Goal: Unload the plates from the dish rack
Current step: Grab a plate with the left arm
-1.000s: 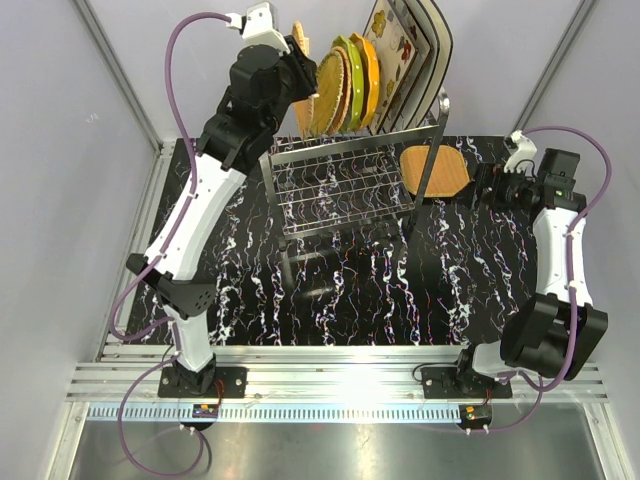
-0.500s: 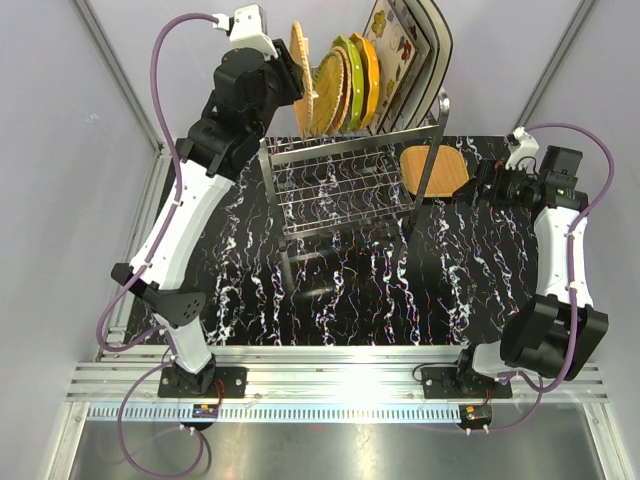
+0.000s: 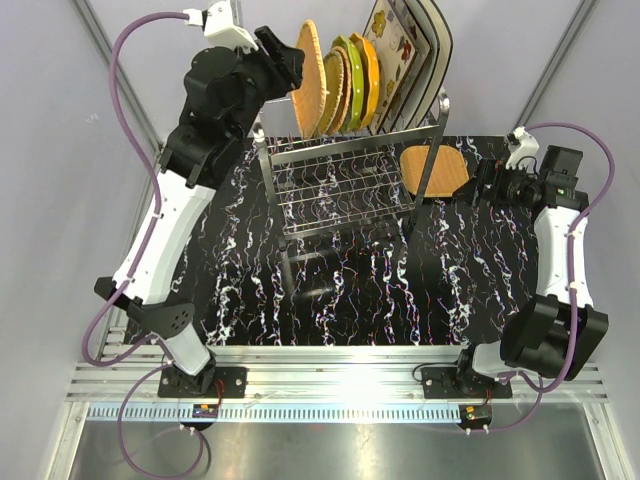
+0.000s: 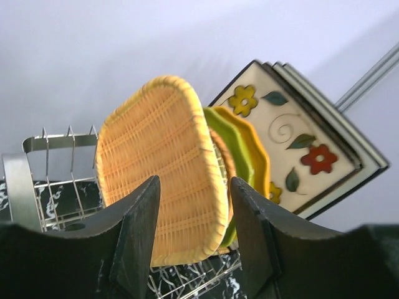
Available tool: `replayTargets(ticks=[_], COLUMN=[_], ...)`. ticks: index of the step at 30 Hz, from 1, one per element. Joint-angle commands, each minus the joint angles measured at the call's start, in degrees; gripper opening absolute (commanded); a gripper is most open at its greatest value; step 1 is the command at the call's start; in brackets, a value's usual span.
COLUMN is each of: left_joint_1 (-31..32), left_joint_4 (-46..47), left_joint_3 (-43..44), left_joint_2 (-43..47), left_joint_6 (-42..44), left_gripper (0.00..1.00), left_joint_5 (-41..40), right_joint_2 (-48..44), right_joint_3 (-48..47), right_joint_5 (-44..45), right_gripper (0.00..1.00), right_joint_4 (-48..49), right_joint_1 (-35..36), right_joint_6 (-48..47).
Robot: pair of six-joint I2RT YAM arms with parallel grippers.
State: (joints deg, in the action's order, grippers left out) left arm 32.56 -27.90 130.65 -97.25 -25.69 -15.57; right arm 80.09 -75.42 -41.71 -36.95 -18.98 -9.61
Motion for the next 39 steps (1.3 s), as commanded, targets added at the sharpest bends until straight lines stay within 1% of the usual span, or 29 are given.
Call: replayTargets(ticks=[1, 4, 5, 7, 9, 16, 18, 21, 23, 25, 26, 28, 29, 30, 31, 33, 39], left_joint_1=[0.0, 1.3, 1.6, 2.9, 3.6, 4.6, 4.7, 4.9, 5.0, 5.1, 5.1, 5.2, 5.4, 5.4, 5.7, 6.1, 6.5], left_joint_4=[3.2, 0.8, 0.3, -0.6, -0.6, -1.7, -2.3, -3.0, -3.1, -3.1, -2.8, -2.2, -1.6, -1.3, -0.8, 0.6, 6.2], left_joint_3=[1.2, 5.7, 8.4, 10.1, 11.1, 11.8, 11.7, 11.6, 11.6, 11.6, 11.6, 11.6, 11.6, 11.7, 11.6, 11.5, 10.0], left_joint_2=[0.2, -3.5, -4.5, -6.9, -8.4, -11.6, -12.3, -13.0, -13.1, -13.0, -12.4, -12.0, -11.3, -10.9, -10.6, -9.4, -6.1], left_joint_6=[-2.3, -3.2, -3.0, -2.3, -1.7, 2.6, 3.6, 5.7, 7.1, 8.4, 8.9, 10.5, 11.0, 11.5, 12.3, 12.9, 13.6], left_gripper=[0.54, 0.57, 0.6, 0.63, 0.69, 0.69, 0.66, 0.54, 0.49, 0.41, 0.35, 0.28, 0.21, 0.18, 0.13, 0.0, 0.0], left_joint_5=[4.2, 4.6, 3.9, 2.6, 0.0, -5.6, -7.6, -9.6, -10.4, -11.1, -11.7, -12.1, -12.7, -12.9, -13.2, -14.2, -14.7], right_joint_2=[-1.8, -1.9, -2.0, -2.0, -2.0, -2.3, -2.2, -2.2, -2.2, -2.4, -2.4, -2.3, -2.4, -2.4, -2.4, -2.5, -2.4], right_joint_3=[-1.7, -1.6, -1.6, -1.5, -1.4, -1.4, -1.4, -1.5, -1.5, -1.7, -1.6, -1.6, -1.6, -1.6, -1.6, -1.7, -1.9], right_joint_5=[-1.8, -1.9, -1.9, -1.9, -1.9, -2.0, -2.1, -2.2, -2.1, -2.1, -2.1, -2.1, -2.2, -2.2, -2.2, -2.4, -2.4], right_gripper=[1.0, 1.0, 1.0, 1.0, 1.0, 1.0, 1.0, 1.0, 1.0, 1.0, 1.0, 1.0, 1.0, 0.99, 1.0, 1.0, 1.0], right_joint_4=[1.3, 1.2, 1.2, 1.1, 0.9, 0.7, 0.8, 0.7, 0.7, 0.5, 0.4, 0.3, 0.3, 0.5, 0.4, 0.6, 0.6], right_joint_1=[0.0, 0.0, 0.0, 0.0, 0.0, 0.0, 0.0, 0.0, 0.0, 0.0, 0.0, 0.0, 0.0, -0.1, 0.0, -0.1, 0.0], right_joint_6=[0.3, 0.3, 0.3, 0.3, 0.3, 0.6, 0.7, 0.9, 0.8, 0.6, 0.6, 0.8, 0.9, 1.2, 1.2, 1.4, 1.8])
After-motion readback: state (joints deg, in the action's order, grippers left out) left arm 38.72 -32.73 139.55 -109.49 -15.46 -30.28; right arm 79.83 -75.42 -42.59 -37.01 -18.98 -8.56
